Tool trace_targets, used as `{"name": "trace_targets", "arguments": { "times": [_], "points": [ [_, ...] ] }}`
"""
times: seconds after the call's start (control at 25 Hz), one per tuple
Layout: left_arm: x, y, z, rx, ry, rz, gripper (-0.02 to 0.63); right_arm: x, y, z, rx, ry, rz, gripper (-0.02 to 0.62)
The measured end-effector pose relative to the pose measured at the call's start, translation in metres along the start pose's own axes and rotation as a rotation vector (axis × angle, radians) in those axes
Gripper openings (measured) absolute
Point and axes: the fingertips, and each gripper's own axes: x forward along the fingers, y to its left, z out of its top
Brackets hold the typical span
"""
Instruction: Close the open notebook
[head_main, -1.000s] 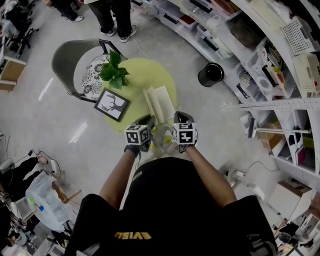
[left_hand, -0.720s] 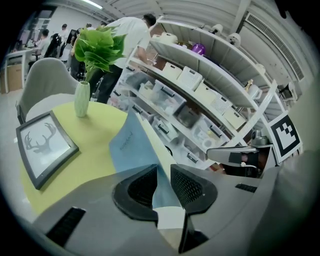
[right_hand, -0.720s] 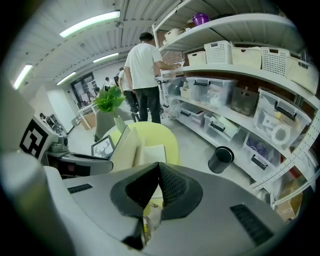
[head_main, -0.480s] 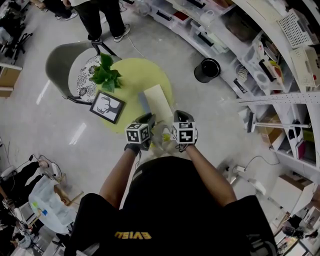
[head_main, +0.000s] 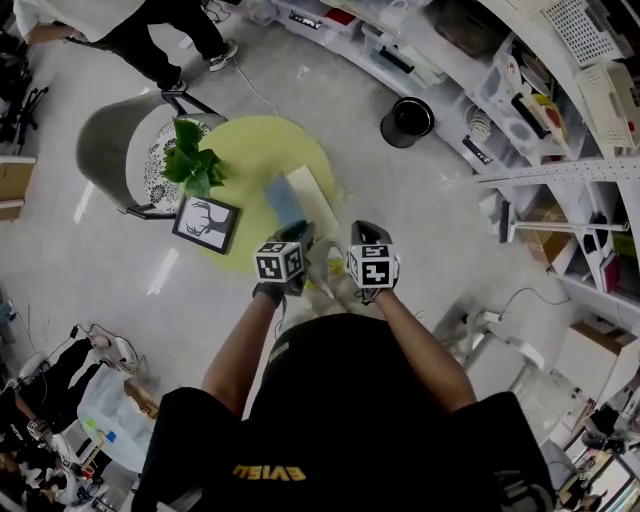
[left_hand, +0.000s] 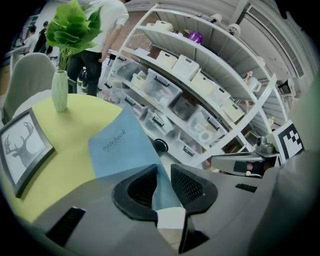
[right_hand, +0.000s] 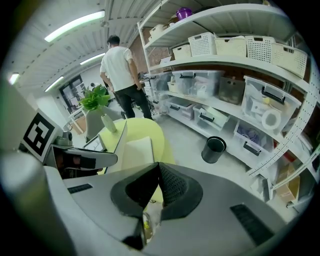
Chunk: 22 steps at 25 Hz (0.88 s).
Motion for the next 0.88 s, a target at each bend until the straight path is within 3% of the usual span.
{"name": "trace_targets", "arguments": {
  "times": [0.4,0.68,0.76,0.88],
  "points": [
    [0.042,-0.004,-0.003,0.031,0.08,-0.001,0.1,0.004,-0.006,-0.005,-0.043,-0.006,0.004,0.001],
    [0.061,-0.002,-0.01,-0.014,0.104,-0.005,0.108,0.005,0.008,-0.016,-0.122,0.014,0.025,0.0],
    [0.066,-0.002,-0.008,-0.03,0.103,-0.001,0.125,0.007,0.008,-0.015,-0.119,0.014,0.025,0.0],
    [0.069,-0.003,-0.003,-0.019,0.096,0.002,0.206,0.006,0.007,-0.013,-0.124,0.006,0.034,0.0]
  ]
}}
